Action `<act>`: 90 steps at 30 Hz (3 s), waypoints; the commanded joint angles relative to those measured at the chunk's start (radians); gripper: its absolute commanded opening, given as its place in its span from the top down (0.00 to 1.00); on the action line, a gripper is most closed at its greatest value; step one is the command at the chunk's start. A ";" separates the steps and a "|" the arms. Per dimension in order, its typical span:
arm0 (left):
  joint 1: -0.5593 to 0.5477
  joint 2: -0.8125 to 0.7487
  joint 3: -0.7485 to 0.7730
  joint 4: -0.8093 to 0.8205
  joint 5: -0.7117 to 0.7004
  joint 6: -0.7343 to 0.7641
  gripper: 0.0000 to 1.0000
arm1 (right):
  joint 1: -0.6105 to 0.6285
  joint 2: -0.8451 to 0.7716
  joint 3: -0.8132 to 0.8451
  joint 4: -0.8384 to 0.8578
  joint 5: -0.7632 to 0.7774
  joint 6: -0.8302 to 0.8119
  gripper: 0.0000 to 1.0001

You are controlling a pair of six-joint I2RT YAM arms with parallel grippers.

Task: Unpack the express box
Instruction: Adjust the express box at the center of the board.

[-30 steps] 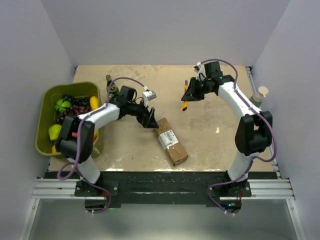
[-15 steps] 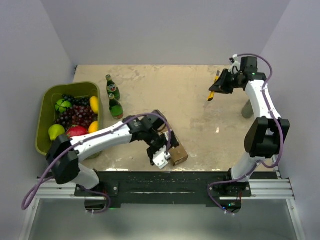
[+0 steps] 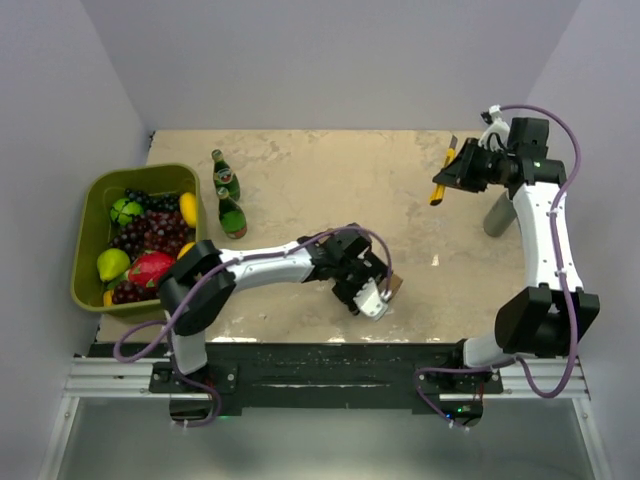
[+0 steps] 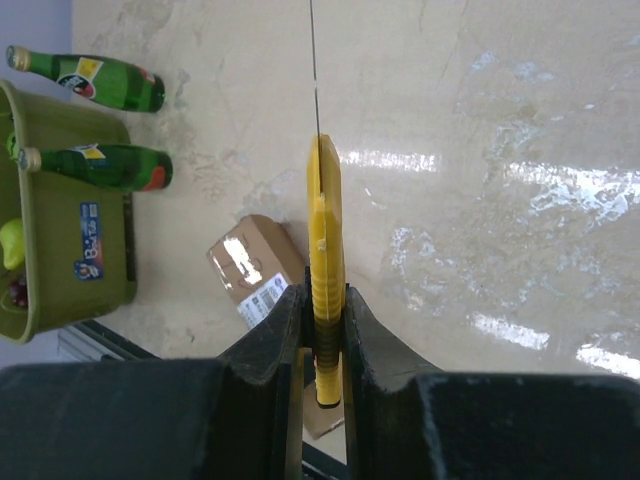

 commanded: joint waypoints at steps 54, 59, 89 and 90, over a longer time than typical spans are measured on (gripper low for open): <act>0.221 0.003 0.105 -0.095 -0.075 -0.654 0.32 | 0.004 0.106 -0.280 -0.298 -0.159 -0.340 1.00; 0.244 -0.111 -0.069 0.130 -0.273 -0.626 0.43 | 0.060 0.142 -0.301 -0.309 -0.208 -0.367 1.00; 0.256 -0.042 -0.189 0.349 -0.461 -0.533 1.00 | 0.412 0.269 -0.186 -0.289 0.149 -0.259 1.00; 0.256 -0.044 -0.187 0.349 -0.461 -0.534 1.00 | 0.412 0.271 -0.194 -0.289 0.151 -0.262 1.00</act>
